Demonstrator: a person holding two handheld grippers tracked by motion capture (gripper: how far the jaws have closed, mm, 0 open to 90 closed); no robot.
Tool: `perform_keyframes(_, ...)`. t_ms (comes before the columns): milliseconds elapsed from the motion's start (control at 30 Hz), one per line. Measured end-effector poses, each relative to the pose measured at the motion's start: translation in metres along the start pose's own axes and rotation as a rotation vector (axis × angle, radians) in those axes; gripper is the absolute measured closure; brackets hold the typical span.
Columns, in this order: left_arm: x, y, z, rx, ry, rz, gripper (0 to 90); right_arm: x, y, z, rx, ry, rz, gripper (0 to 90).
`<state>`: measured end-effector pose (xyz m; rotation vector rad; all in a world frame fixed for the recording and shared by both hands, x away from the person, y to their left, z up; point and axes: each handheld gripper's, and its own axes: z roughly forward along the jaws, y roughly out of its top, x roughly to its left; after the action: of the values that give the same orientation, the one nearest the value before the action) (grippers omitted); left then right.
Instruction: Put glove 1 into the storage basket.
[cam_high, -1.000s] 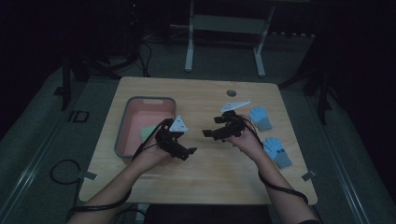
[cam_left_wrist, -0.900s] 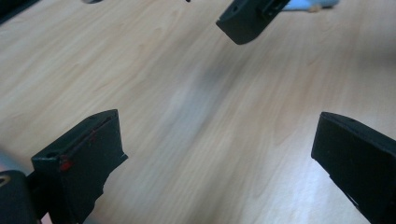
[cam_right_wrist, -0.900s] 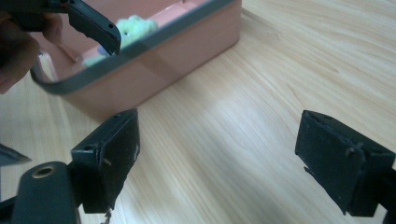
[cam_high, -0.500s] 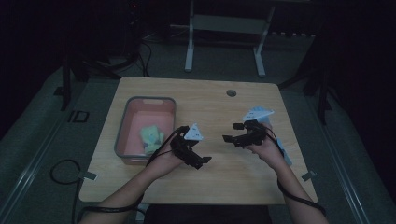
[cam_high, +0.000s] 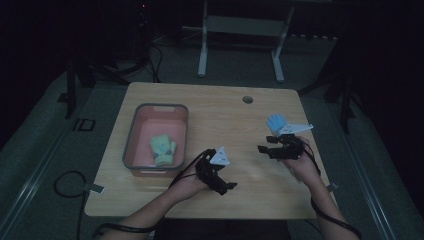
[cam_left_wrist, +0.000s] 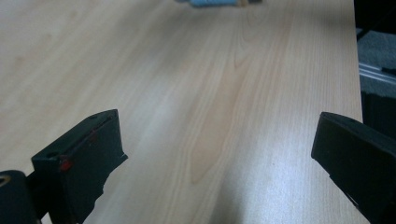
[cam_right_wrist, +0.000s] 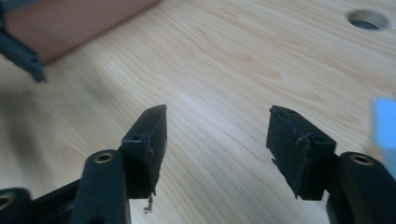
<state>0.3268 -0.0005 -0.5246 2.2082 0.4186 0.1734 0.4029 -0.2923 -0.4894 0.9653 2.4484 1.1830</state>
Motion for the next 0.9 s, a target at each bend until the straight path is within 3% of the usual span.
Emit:
perform_keyframes(267,-0.007,-0.018,0.008,-0.016,0.022,0.020,2.2,-0.026,-0.014,-0.013,0.008,-0.071,0.035,49.1)
perform_keyframes(500,-0.006,-0.033,0.004,-0.019,0.039,0.000,2.3,-0.054,-0.015,-0.020,0.024,-0.150,0.073,57.1)
perform_keyframes(800,-0.008,-0.045,0.005,-0.008,0.038,-0.006,2.3,-0.086,-0.007,-0.010,0.050,-0.220,0.108,57.5)
perform_keyframes(900,-0.007,-0.047,0.004,-0.011,0.056,-0.003,2.2,-0.096,-0.007,-0.004,0.056,-0.243,0.118,58.0)
